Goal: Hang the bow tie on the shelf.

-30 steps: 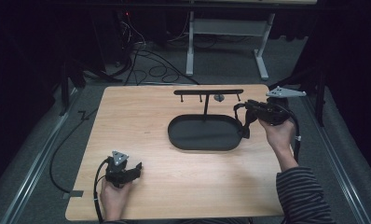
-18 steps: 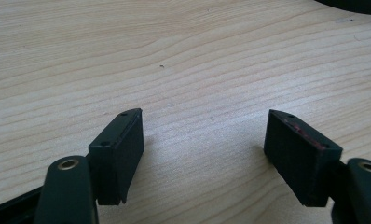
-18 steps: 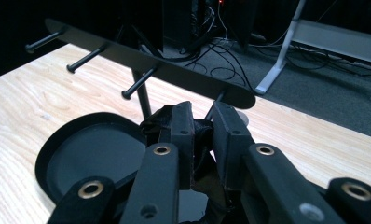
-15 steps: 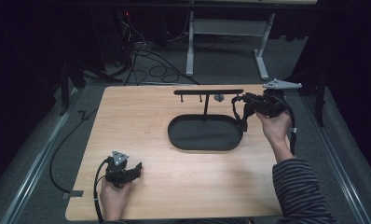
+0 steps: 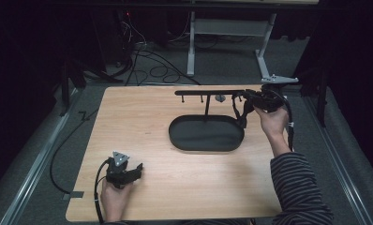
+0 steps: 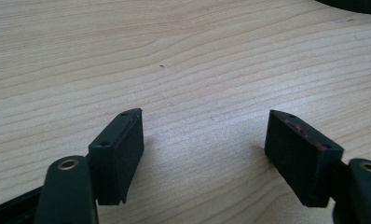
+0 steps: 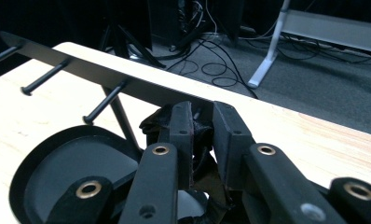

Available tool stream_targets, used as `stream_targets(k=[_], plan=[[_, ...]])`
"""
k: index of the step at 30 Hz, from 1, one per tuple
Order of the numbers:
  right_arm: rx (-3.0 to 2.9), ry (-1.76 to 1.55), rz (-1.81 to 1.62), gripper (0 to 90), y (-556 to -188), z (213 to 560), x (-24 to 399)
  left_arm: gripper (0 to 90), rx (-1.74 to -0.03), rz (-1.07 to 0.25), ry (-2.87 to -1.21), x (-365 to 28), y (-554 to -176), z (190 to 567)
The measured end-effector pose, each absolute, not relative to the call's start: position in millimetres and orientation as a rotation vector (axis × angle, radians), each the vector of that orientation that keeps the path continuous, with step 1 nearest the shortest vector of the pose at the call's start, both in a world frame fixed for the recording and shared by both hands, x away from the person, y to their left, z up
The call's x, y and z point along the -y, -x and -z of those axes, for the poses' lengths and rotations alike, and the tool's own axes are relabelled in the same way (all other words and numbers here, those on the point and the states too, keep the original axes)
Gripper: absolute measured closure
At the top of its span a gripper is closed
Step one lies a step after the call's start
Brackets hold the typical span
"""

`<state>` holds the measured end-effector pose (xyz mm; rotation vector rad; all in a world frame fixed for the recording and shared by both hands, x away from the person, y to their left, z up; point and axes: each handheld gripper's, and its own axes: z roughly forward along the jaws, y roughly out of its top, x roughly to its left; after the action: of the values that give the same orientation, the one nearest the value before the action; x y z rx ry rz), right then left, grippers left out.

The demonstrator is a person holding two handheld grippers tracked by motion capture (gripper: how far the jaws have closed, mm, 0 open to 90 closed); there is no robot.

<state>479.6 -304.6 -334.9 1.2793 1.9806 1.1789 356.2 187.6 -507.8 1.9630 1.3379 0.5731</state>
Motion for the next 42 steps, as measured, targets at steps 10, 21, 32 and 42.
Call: stream_targets(k=[10,21,32,42], plan=[[-1.991,-1.322,-1.174,74.7,-488,343,306,28.6,-1.338,-0.574,-1.963,-188,-356,508],[-1.977,-1.324,-1.201,63.5,-481,339,309,28.5,-1.338,-0.573,-1.963,-188,-356,508],[-1.979,-1.338,-1.215,56.2,-467,337,324,28.5,-1.337,-0.573,-1.964,-188,-356,508],[-1.948,-1.361,-1.254,51.2,-449,342,339,28.5,-1.337,-0.573,-1.963,-188,-356,508]])
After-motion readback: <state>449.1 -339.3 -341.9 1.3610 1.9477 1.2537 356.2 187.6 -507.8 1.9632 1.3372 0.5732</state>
